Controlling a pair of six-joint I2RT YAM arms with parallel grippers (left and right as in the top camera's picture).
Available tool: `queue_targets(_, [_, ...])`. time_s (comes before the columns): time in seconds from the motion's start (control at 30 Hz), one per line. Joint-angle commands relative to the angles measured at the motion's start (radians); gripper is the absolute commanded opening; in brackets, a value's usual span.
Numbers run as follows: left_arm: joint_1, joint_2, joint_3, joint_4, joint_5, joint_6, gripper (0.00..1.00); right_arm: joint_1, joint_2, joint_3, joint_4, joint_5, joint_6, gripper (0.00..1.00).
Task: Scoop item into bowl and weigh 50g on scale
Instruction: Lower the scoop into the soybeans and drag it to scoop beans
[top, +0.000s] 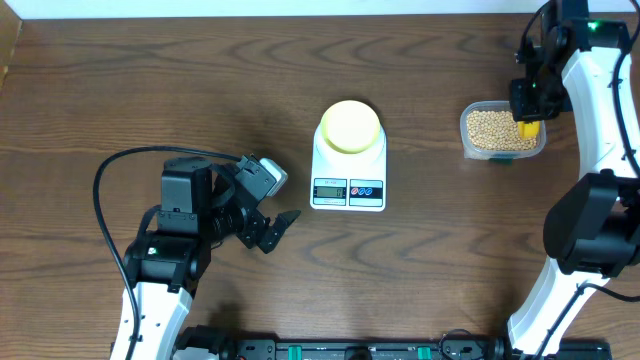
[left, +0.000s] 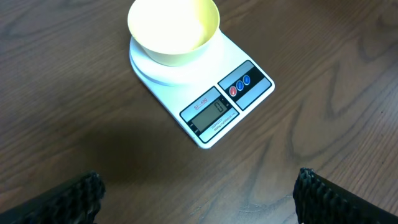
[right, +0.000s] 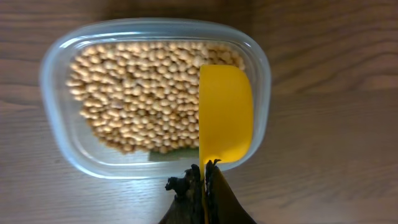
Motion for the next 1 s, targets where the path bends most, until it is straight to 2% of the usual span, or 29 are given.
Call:
queue_targets(0.0, [0.006,0.002,0.01,0.002,0.013,0.006,0.99,-0.004,-0.015,-0.024,0.008,0.068,-0.014,0.01])
queue_targets(0.3, [0.006,0.002,0.01,0.002,0.013,0.006,0.99,-0.004,-0.013,-0.074,0.033,0.025,-0.014,0.01])
queue_targets(0.57, [0.006,0.002,0.01,0.002,0.013,0.006,0.99,-0.024,-0.011,-0.109,0.07,-0.137,-0.014,0.01])
queue_targets(0.97, [0.006,0.002,0.01,0.002,0.013,0.006,0.99,-0.135,0.002,-0.109,0.09,-0.365,-0.041,0.01])
